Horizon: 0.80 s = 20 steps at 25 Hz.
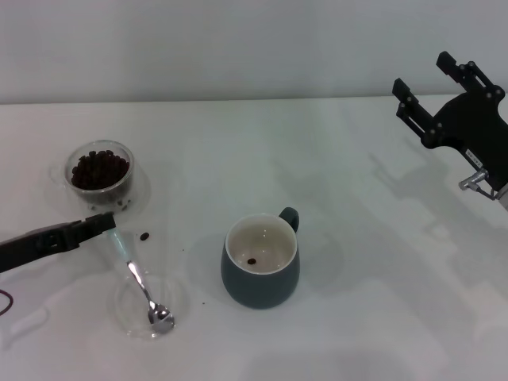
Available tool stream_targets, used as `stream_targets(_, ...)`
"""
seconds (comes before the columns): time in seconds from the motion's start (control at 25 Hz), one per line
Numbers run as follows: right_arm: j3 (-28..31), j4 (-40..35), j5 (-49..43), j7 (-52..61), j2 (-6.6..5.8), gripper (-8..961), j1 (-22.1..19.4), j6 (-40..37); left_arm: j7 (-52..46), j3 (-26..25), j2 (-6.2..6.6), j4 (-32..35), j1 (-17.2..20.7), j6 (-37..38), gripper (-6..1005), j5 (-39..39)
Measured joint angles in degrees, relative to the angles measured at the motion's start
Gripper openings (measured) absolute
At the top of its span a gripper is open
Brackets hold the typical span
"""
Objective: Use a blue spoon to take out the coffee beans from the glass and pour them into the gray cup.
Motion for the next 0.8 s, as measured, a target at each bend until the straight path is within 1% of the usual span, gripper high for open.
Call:
stream_targets(0.24,0.07,0.0,0.21,-0.15,0.0,739,0.33,0.06,-0.16,-0.05,0.05,-0.24,-0.25,-0.96,245,0.45)
stream_targets(0.44,0.19,0.0,0.25,-0.25,0.0,739,0.43,0.09,-0.45,-0.39,0.23,0.23,-0.14,-1.25,353,0.29)
stream_targets(0.6,0.47,0.0,0.27,-0.27,0.0,739,0.46,0.11,-0.36,-0.73,0.23,2.27,0.29,-1.02,408,-0.1)
stream_targets(0.64,0.61,0.0,0.28,-0.24,0.0,739,0.44,0.11,0.08,-1.79,0.04,3.87,0.64,-0.72,421,-0.25)
stream_targets(0.68,0.61,0.0,0.28,-0.24,0.0,739,0.44,0.11,0.08,-1.79,0.04,3.87,0.64,-0.72,435,-0.25)
stream_targets(0.8,0.78,-0.02,0.98,-0.08,-0.02,739,0.3,-0.23,1.69,-4.14,-0.46,6.73,1.45,0.27,476,-1.23)
